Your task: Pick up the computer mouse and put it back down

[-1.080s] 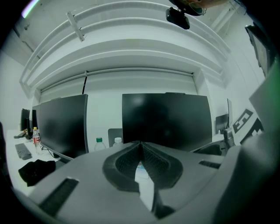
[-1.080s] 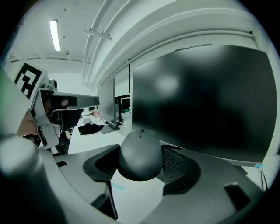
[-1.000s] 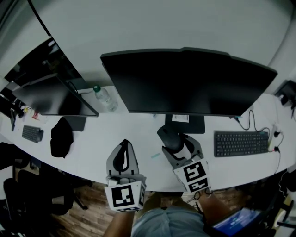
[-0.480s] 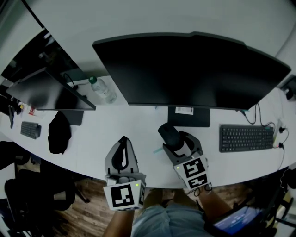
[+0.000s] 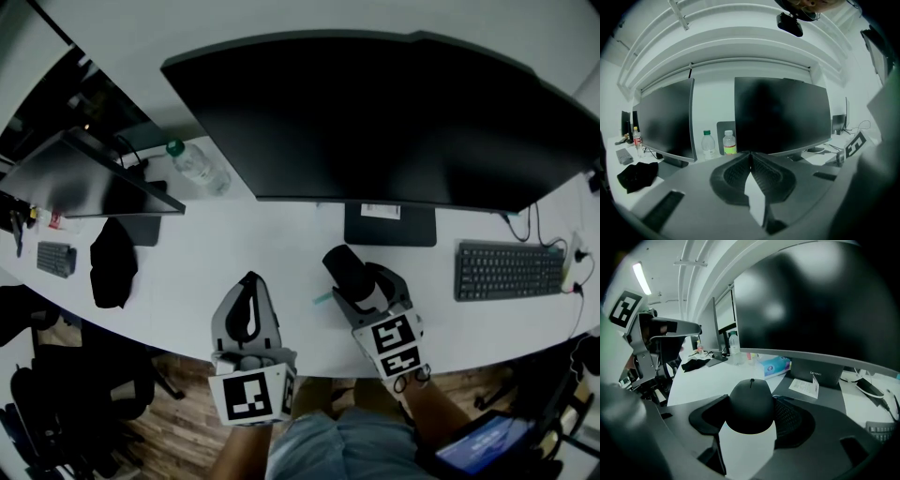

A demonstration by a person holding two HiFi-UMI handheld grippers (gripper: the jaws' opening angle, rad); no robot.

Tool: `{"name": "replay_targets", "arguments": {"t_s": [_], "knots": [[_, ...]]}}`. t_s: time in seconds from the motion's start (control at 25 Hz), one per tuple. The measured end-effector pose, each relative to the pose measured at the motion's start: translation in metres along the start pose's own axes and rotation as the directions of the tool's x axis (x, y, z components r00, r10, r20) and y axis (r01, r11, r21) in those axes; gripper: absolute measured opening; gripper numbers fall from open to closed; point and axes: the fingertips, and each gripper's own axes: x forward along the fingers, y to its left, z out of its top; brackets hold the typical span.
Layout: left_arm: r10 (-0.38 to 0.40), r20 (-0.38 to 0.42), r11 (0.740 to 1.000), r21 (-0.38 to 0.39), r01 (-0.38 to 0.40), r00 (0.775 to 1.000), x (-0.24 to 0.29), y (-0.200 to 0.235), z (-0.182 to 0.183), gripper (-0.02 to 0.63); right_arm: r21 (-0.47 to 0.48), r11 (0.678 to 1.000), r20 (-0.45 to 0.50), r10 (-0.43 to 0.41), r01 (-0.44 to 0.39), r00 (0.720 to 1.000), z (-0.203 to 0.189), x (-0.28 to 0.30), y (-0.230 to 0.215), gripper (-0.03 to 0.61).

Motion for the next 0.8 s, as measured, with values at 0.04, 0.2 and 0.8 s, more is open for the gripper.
{"name": "replay_targets", "arguments": {"t_s": [0.04,0.2,0.8], "knots": [[-0.002,-0.006,1.000,-0.002,0.002,1.000,0.002,0.000,-0.003,0.005,0.004,1.000,-0.009,-0.001,0.001,1.000,-0.004,0.002,-0.001,0.302],[-0.013,-0.029,1.000,-0.003,0.013,0.999,0.007,0.001,-0.013,0.005,0.022,1.000,-0.045,-0.001,0.002,0.999,-0.021,0.010,-0.001,0.302],[-0.044,-0.092,0.999,-0.003,0.044,0.995,0.023,0.003,-0.044,0.005,0.035,0.999,-0.142,-0.022,0.027,0.990,-0.062,0.030,-0.007,0.302]]}}
